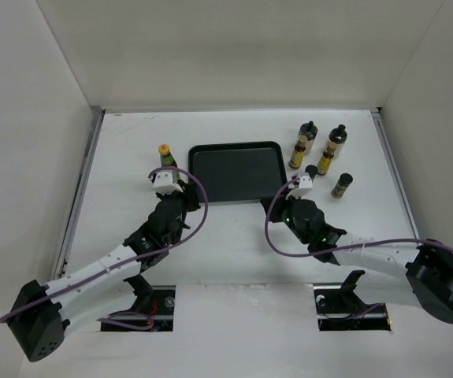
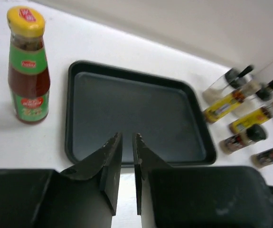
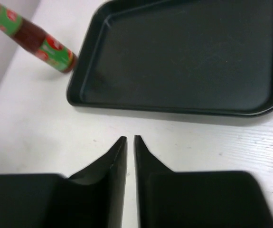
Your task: Organize the condiment bottles
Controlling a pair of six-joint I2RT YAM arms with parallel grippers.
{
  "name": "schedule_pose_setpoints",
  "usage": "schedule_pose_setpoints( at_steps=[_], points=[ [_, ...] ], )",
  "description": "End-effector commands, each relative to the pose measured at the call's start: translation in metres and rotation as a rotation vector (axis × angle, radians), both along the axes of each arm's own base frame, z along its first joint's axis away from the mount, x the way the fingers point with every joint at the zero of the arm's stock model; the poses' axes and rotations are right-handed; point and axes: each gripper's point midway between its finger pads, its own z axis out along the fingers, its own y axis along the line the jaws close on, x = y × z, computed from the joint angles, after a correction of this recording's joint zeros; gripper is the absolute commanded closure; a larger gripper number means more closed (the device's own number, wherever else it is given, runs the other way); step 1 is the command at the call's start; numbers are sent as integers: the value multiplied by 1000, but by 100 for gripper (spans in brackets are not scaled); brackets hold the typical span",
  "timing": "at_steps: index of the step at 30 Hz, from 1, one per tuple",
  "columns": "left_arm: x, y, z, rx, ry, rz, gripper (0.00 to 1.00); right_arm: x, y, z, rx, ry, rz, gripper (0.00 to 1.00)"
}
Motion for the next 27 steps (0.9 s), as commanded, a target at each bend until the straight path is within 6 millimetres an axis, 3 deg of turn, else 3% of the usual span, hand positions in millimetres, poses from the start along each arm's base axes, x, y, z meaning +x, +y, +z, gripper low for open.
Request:
schedule_pose_setpoints(
  at_steps=[1, 6, 7, 10, 13, 17, 22, 27],
  points=[
    [5, 7, 10, 62, 10, 39, 88, 1, 7, 32, 70, -82, 25, 92],
    [24, 39, 53, 196, 23, 207, 87, 1, 18, 21, 43, -46, 66, 91],
    [29, 47, 62, 219, 18, 251, 82, -1, 21, 21, 42, -43, 77, 89],
    [45, 62, 79, 266, 11, 318, 54, -3, 24, 20, 38, -47, 89, 79],
    [66, 76, 85, 282, 31, 364, 38, -3, 27, 11, 15, -40, 105, 64],
    [93, 79, 67, 312, 109, 345, 34, -8, 35, 11, 28, -34, 149, 47],
    [115, 97, 38, 333, 191, 385, 38, -10, 38, 7, 35, -24, 167, 45],
    [123, 94, 29, 304, 197, 370, 39, -11, 39, 7, 38, -24, 173, 45]
  ],
)
